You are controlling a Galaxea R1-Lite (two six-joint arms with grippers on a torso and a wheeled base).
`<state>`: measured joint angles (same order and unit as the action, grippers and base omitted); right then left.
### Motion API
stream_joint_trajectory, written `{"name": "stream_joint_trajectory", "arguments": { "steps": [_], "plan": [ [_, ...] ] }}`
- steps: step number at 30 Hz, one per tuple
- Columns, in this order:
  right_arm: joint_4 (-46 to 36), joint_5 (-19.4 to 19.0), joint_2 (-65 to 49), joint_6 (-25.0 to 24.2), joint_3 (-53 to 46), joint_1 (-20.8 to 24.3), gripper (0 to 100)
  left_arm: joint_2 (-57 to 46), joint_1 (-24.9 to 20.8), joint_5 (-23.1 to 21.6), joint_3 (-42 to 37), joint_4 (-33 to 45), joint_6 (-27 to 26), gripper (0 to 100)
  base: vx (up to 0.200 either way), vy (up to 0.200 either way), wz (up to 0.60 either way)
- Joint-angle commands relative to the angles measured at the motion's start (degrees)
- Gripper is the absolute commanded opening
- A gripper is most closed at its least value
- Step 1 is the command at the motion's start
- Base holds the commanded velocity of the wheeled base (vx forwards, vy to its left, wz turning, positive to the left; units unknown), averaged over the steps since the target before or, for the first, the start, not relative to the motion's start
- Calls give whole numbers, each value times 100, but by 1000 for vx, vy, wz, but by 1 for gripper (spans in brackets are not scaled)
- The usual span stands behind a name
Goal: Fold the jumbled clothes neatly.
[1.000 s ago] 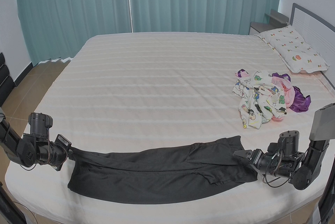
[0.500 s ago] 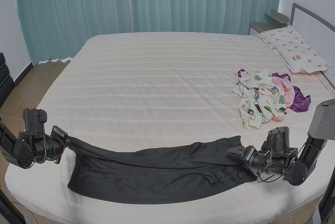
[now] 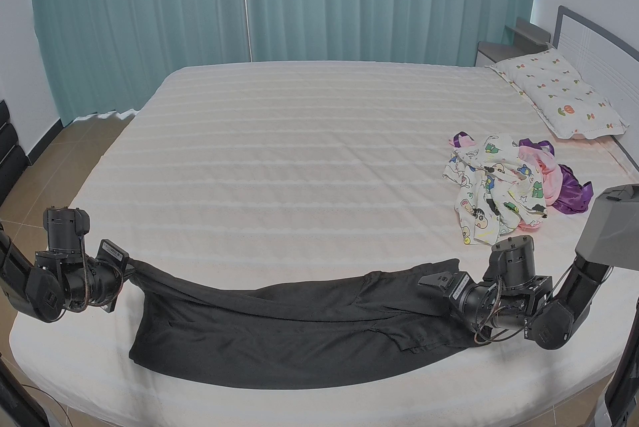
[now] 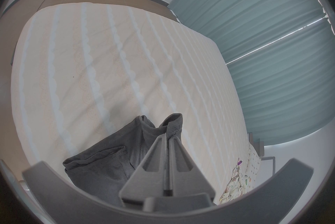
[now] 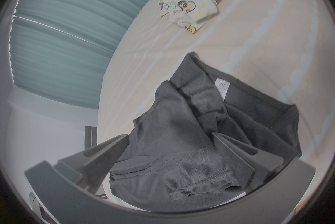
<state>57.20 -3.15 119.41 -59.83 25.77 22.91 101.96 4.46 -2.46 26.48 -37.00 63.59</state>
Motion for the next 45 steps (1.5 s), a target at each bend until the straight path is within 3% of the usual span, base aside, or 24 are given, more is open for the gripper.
{"name": "stream_joint_trajectory", "arguments": {
  "steps": [1, 16, 41, 42, 45],
  "plan": [
    [-51, 68, 179, -20, 60, 82, 100, 17, 2, 0, -2, 0, 5, 0, 0, 0, 0],
    [-130, 315, 4, -20, -107, 82, 100, 43, 11, 0, -2, 0, 5, 0, 0, 0, 0],
    [-121, 341, 426, -178, 244, 179, 100, 52, 11, 9, -2, 0, 5, 0, 0, 0, 0],
    [-112, 341, 443, -196, 244, 179, 0, 52, 11, 9, -2, 0, 5, 0, 0, 0, 0],
    [-112, 455, 399, -196, 218, 188, 0, 78, 11, 9, -2, 0, 5, 0, 0, 0, 0]
  ]
}}
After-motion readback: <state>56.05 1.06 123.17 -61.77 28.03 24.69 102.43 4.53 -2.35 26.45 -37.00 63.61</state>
